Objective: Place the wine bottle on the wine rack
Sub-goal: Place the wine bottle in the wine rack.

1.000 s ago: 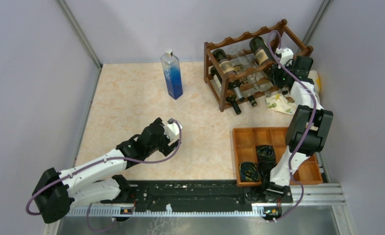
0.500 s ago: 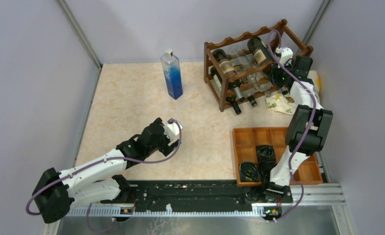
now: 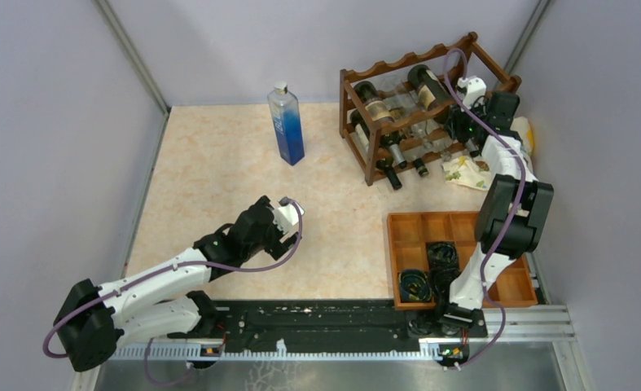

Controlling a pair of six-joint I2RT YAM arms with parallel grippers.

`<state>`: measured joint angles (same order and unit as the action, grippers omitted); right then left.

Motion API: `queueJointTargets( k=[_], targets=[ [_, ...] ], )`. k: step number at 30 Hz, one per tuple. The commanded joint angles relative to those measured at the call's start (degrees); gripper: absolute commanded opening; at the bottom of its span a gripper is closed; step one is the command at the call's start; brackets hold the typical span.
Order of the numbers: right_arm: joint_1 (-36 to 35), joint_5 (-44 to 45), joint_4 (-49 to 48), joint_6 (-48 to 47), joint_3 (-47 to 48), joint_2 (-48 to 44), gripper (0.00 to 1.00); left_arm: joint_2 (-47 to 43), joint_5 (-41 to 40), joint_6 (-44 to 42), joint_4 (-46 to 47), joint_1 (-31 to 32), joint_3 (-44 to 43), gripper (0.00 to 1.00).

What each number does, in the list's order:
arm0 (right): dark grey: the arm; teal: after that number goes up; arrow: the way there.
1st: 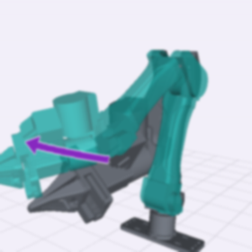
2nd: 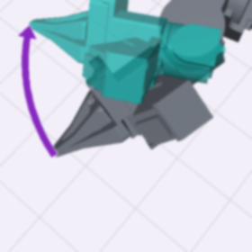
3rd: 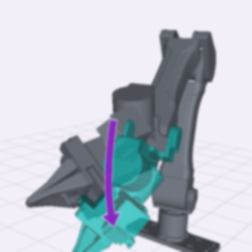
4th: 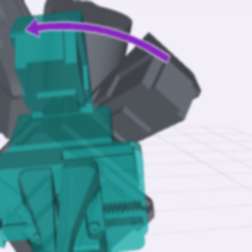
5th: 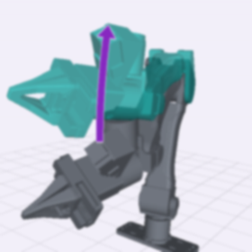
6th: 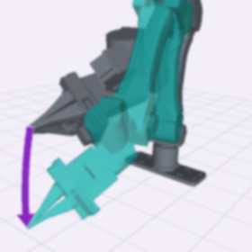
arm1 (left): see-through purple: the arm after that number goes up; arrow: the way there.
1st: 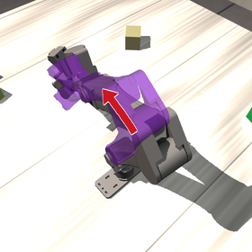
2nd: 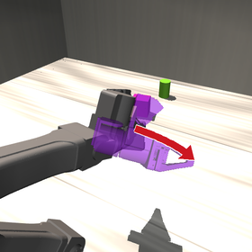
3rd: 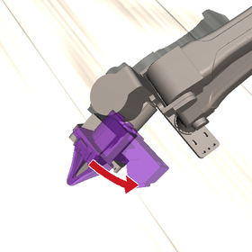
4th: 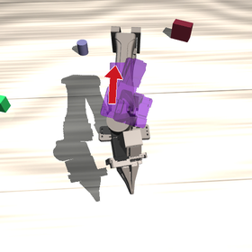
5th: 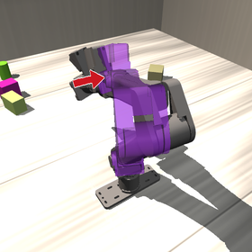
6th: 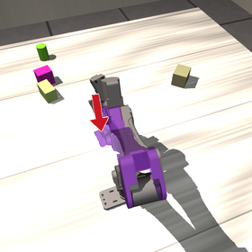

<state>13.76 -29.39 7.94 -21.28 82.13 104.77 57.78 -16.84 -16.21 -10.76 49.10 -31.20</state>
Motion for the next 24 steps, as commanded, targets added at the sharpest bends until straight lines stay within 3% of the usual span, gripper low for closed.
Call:
queueJointTargets(
  k=[1, 7, 17, 24],
  targets=[
    [-1.54, -2.37, -10.13, 0.72, 1.09, -1.65, 0.35, 0.21, 0.88, -0.40, -0.19, -0.16, -0.43, 0.99],
    [-1.54, -1.57, -11.73, 1.93, -0.76, -2.85, 0.43, 0.39, 0.91, -0.43, -0.14, -0.17, -0.46, 0.99],
    [-0.12, -2.44, -13.03, 4.05, -2.71, -4.78, 0.43, 0.40, 1.18, -0.43, -0.38, -0.14, -0.68, 0.99],
    [2.78, -5.42, -10.38, 3.11, -5.34, -9.51, 0.53, 0.17, 1.48, -0.41, -0.61, -0.21, -0.85, 0.99]
  ],
)
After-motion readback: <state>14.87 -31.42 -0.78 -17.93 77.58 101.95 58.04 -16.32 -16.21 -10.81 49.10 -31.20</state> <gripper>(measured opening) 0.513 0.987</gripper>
